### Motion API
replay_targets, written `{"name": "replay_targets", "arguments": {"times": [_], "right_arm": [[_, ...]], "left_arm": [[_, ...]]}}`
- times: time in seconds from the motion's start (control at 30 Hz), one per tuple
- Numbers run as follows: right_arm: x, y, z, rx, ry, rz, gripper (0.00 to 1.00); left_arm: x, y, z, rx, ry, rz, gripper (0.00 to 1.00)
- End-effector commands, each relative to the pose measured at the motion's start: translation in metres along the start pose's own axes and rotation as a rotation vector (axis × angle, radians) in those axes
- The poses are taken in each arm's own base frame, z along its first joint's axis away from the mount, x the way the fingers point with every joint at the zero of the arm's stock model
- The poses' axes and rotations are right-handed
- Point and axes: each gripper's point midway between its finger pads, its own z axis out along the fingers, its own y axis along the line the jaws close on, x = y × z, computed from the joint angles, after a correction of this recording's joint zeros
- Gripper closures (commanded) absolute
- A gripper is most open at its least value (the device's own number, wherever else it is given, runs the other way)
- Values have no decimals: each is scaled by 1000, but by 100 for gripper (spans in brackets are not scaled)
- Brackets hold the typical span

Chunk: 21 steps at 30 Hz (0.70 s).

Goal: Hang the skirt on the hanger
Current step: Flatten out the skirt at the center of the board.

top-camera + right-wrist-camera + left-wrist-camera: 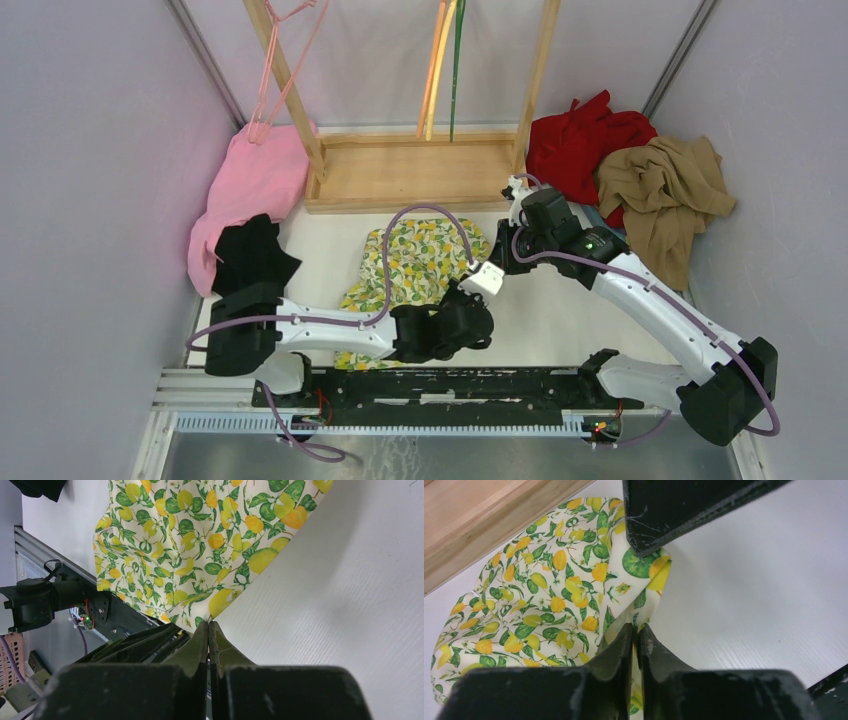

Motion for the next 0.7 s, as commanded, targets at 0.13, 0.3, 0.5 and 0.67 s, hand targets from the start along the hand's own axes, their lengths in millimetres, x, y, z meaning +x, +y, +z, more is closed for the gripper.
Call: {"name": "replay_targets", "arguments": {"times": [0.13,0.3,0.5,0.67], "right_arm": [[-22,17,-12,-51,-76,-23,99],[-23,15,-12,-43,-76,-28,99],[-24,14,-10,-34,-72,-34,99],[-26,16,-13,-38,-79,-38,99]], "left_arm": [[-27,12,-13,-21,-41,-80,50],[-24,5,-20,38,-41,-94,48],[-45,4,-50,108,-75,-116,46],[-47,10,-63,154,-90,-136,44]]}}
